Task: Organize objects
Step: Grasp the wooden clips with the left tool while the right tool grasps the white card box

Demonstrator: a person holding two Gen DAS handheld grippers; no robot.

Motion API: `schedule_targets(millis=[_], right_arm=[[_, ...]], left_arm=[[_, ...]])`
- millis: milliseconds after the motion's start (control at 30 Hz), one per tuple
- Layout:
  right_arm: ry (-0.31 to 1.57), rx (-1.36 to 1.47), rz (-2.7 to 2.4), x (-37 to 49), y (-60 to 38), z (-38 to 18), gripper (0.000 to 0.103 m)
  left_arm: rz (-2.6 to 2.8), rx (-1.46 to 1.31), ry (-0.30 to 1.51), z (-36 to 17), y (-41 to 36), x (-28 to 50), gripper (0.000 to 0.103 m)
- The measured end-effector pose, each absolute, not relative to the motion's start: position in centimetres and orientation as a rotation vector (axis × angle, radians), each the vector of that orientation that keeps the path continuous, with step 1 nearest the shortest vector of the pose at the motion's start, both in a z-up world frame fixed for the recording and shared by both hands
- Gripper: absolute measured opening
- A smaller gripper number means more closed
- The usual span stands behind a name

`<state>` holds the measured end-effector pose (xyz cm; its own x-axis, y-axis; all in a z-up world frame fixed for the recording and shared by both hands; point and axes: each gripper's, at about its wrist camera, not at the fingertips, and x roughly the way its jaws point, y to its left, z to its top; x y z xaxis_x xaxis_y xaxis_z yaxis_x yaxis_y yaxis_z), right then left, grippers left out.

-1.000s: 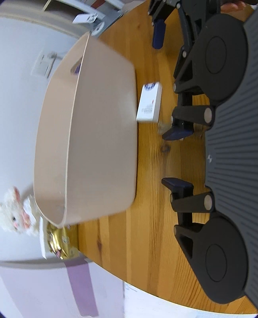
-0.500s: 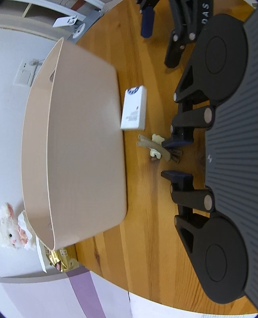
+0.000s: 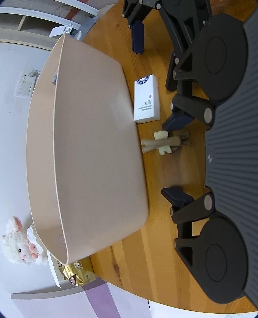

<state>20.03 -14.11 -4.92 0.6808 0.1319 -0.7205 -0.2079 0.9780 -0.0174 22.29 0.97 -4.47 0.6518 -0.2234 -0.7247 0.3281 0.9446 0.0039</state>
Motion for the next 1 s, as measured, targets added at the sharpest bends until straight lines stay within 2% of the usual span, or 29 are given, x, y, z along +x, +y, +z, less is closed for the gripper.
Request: schedule_targets(millis=[433, 767, 900, 1000], right_arm=[[0.801, -0.077, 0.123, 21.0, -15.4, -4.6, 0.097], [0.790, -0.093, 0.179, 20.7, -12.3, -4.5, 0.098], [0.792, -0.076, 0.166, 21.3, -11.4, -4.9, 0.099], [0.782, -0.071, 0.147, 21.5, -11.1, -4.9, 0.099]], left_arm=[[-0.204, 0.092, 0.812, -4.5, 2.5, 23.3, 0.066], [-0.198, 0.093, 0.840, -4.3, 4.1, 22.2, 0.065], [-0.206, 0.101, 0.853, -4.1, 4.3, 22.3, 0.060], [-0.193, 0.088, 0.870, -3.8, 4.9, 22.5, 0.045]])
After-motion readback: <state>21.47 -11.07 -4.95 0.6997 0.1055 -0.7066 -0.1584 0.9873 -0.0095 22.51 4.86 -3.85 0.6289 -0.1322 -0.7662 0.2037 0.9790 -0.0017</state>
